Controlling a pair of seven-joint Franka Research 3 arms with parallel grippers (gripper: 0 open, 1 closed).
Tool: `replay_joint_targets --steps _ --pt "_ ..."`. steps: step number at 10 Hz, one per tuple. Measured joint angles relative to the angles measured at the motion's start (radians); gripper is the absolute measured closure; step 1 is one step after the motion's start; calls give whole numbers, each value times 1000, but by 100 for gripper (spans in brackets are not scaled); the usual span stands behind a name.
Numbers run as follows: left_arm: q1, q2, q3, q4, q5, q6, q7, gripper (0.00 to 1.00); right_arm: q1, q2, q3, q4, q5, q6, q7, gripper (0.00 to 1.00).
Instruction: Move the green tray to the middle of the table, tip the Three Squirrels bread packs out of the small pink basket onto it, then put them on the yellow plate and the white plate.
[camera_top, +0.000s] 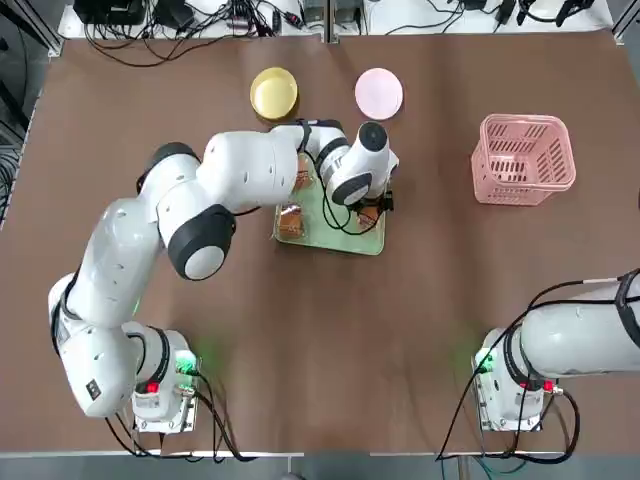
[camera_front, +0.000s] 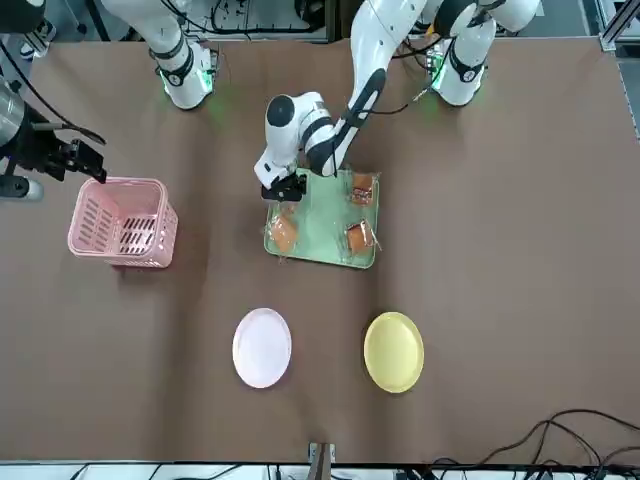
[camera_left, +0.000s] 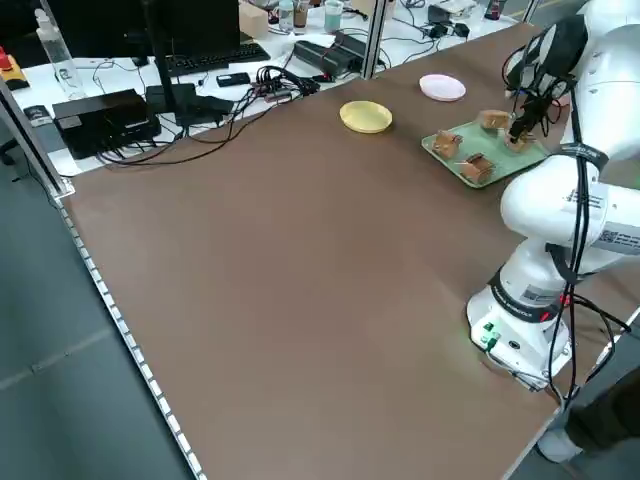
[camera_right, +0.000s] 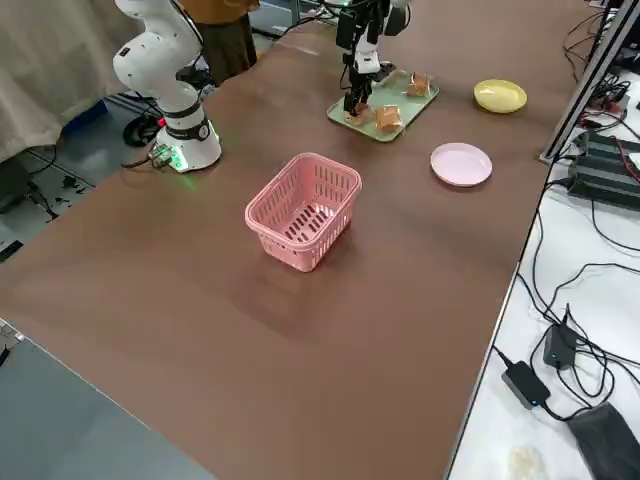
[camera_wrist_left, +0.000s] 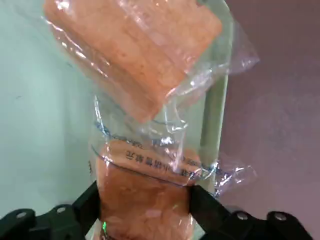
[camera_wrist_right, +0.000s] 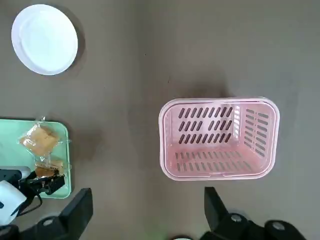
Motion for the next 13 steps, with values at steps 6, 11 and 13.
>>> replay_joint_targets --steps 6,11,13 --pt "-24 -1 -1 2 0 -69 0 19 0 0 0 0 0 -1 0 1" --pt "-1 -51 10 8 0 -133 0 0 0 0 0 0 0 -1 0 1" --pt "32 -152 11 15 0 -232 4 0 0 0 -1 0 0 -2 0 1"
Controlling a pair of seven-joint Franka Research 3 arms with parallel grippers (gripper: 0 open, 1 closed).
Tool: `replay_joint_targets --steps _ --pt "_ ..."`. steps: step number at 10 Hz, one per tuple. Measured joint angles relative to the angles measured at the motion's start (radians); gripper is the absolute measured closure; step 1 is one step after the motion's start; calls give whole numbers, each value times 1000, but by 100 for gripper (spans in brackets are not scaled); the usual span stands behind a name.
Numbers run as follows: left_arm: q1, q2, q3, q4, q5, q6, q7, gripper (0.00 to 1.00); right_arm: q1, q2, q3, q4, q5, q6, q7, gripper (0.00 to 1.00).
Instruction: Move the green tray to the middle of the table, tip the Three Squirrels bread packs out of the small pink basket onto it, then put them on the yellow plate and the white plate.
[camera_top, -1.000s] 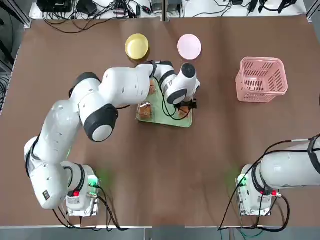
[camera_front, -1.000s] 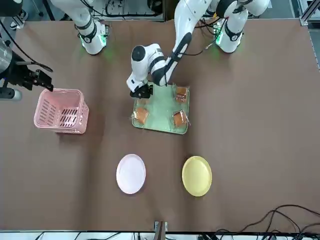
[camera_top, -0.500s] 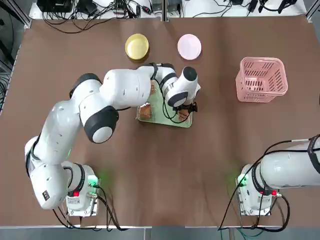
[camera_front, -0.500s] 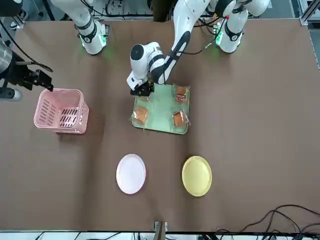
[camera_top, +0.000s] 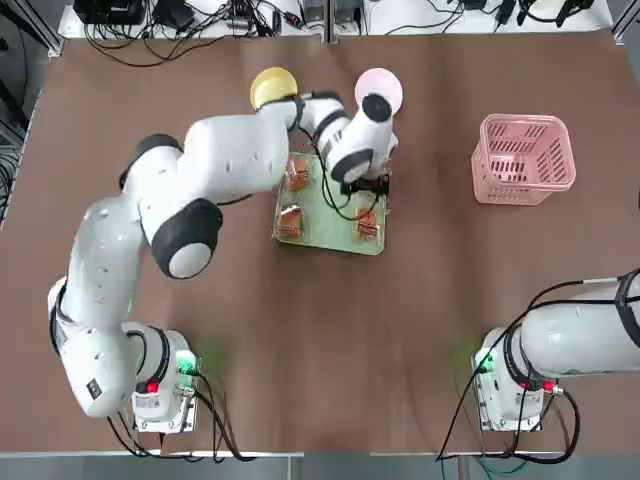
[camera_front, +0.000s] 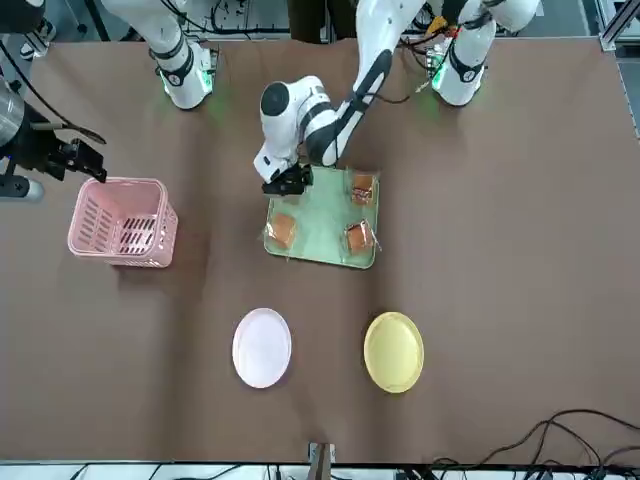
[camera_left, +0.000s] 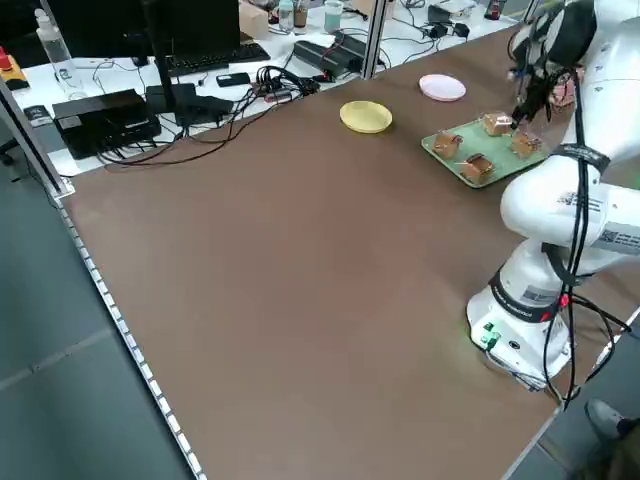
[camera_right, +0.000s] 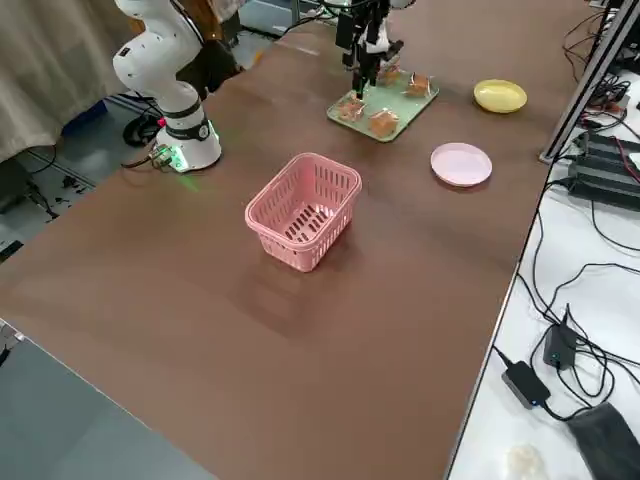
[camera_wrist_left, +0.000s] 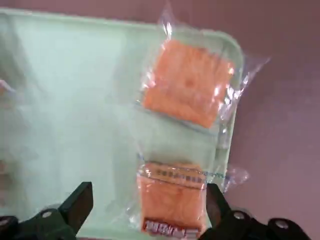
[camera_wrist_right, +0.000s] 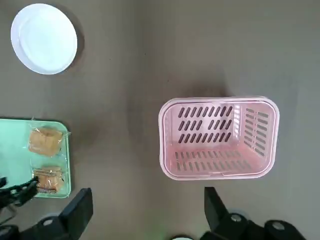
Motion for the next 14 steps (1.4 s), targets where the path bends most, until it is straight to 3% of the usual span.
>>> replay_joint_targets --steps 3,8,14 --pt "80 -165 11 0 0 -154 77 0 0 0 -1 0 0 -1 0 1" --pt "411 -299 14 -1 0 -300 492 0 -1 0 -2 0 0 -1 0 1" --pt "500 -335 9 -75 2 -288 566 0 -1 0 -2 0 0 -1 0 1"
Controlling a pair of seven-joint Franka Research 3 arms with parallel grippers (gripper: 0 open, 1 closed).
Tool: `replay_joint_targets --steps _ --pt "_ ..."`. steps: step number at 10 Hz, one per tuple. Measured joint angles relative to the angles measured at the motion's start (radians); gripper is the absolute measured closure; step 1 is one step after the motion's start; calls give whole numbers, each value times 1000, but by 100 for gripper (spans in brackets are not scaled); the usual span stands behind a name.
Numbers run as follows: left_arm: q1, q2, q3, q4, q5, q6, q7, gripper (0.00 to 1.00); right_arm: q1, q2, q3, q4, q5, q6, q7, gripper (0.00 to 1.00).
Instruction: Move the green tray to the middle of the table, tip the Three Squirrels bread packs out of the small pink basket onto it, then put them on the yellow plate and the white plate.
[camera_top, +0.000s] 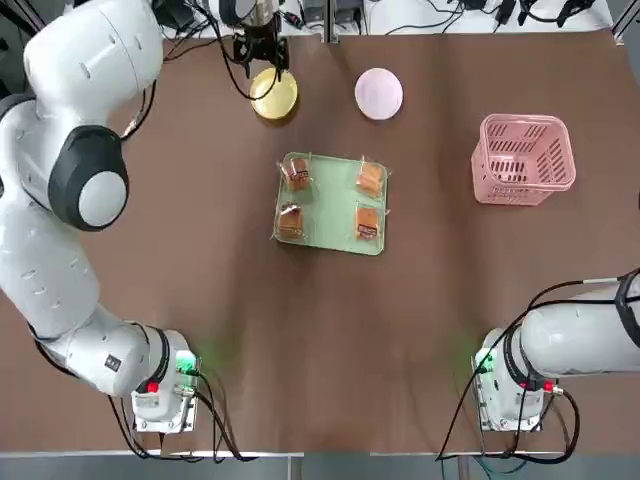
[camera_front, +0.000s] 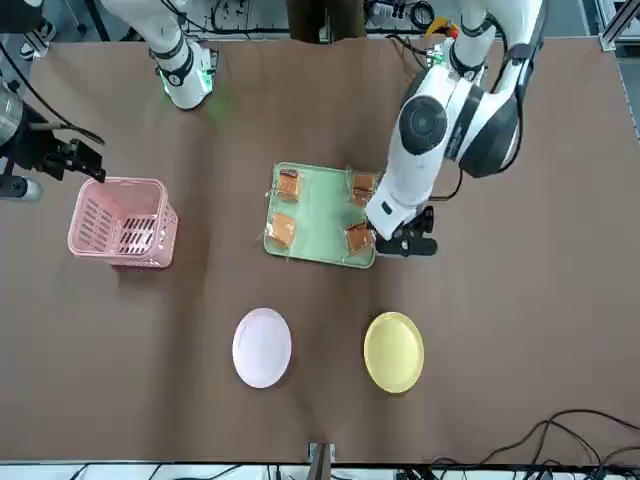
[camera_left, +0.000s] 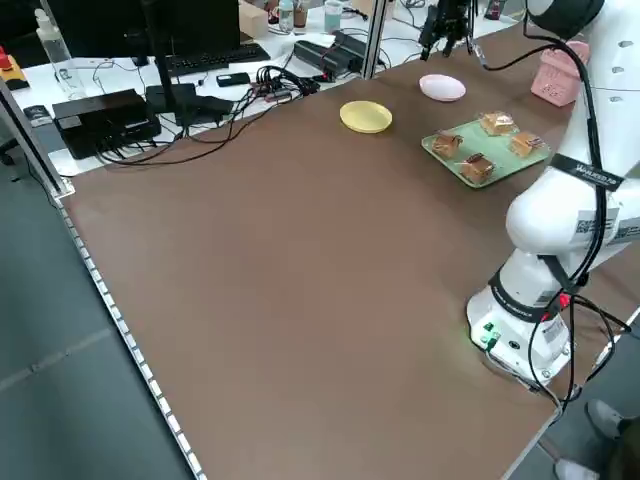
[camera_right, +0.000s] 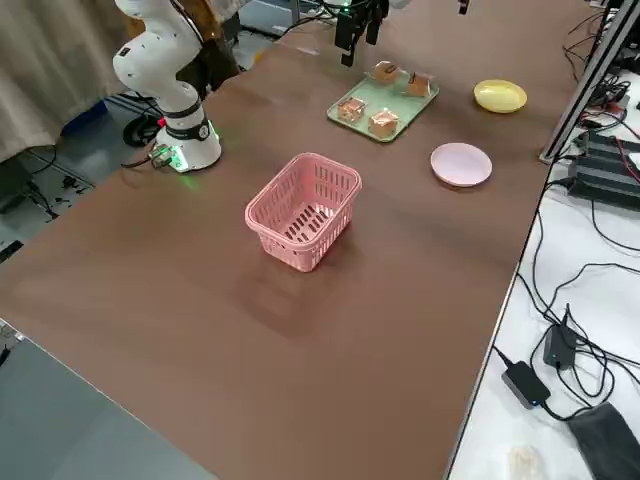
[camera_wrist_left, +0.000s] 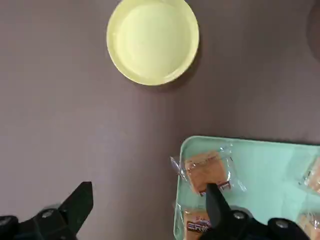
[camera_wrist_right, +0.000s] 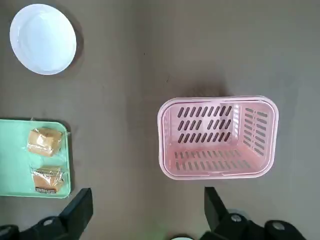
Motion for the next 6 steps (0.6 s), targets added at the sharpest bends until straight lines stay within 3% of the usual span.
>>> replay_joint_targets --steps 3,6 --pt "151 -133 -1 4 -2 -124 236 0 0 0 0 0 0 0 0 1" --pt "231 -257 -4 0 -19 -178 293 0 0 0 0 0 0 0 0 1"
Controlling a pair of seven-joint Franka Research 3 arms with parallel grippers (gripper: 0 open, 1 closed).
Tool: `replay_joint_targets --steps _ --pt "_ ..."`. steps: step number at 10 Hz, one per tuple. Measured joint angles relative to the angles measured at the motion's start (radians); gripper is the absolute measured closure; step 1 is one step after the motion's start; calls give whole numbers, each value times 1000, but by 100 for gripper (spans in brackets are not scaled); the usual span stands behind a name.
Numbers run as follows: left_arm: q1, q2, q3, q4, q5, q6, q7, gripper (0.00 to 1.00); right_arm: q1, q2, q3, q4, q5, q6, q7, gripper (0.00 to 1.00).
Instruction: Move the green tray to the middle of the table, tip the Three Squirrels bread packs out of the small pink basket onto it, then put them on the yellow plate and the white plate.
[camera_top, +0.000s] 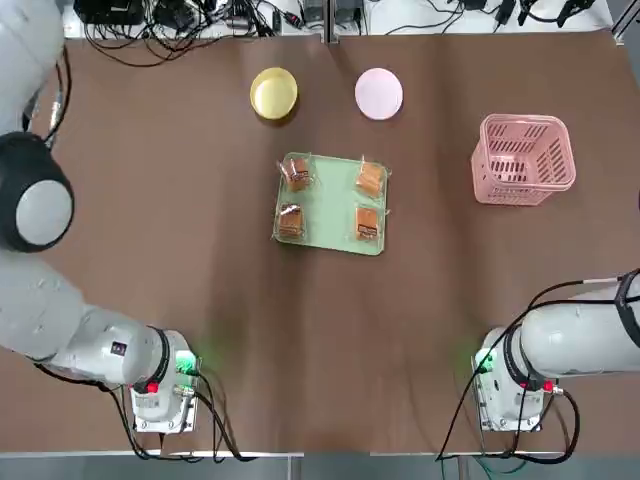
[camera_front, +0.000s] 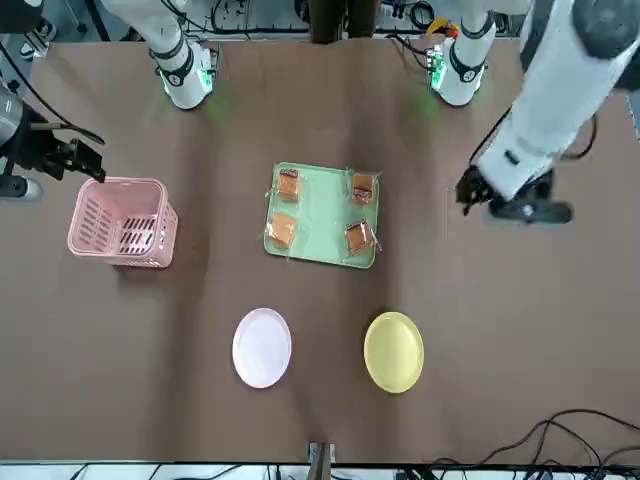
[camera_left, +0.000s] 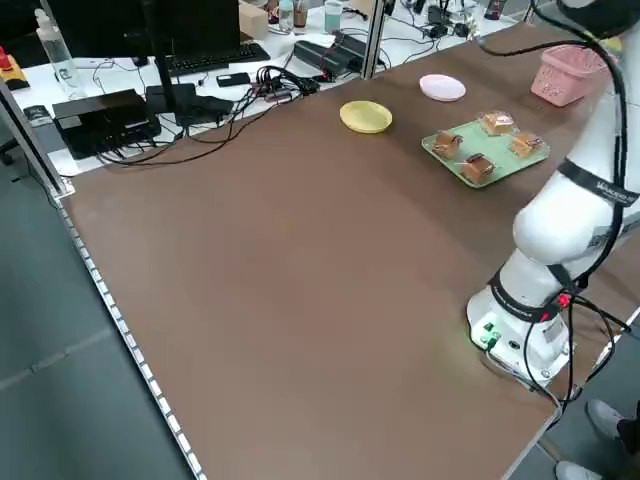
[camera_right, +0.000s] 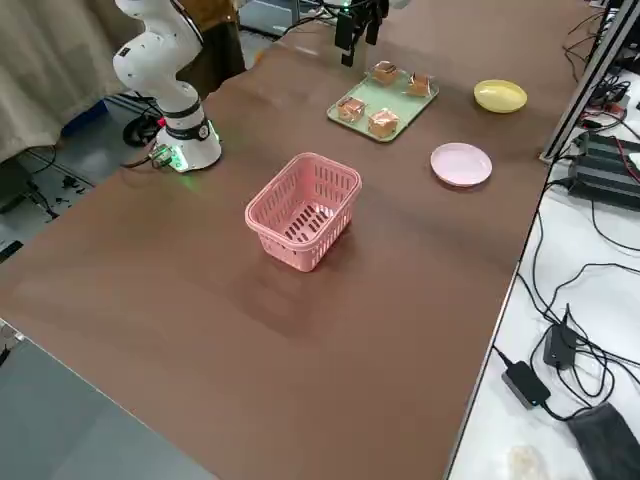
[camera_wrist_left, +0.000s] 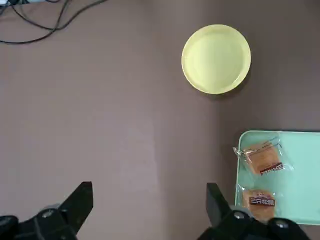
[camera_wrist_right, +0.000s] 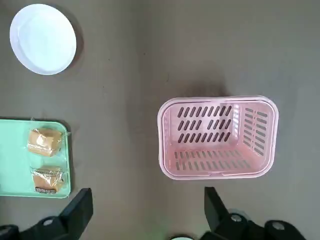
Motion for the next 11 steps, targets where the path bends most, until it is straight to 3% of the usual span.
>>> replay_joint_targets --steps 4,6,8,11 --pt "206 -60 2 -16 -115 -68 180 0 9 0 4 -1 1 9 0 1" --pt "222 -94 -7 -87 -122 -53 190 0 58 7 8 -10 1 61 1 1" --pt "211 -92 -57 -191 -127 42 178 0 133 52 11 -46 1 167 68 2" --pt "189 -37 -142 -354 -141 282 112 0 222 121 14 -164 1 367 168 3"
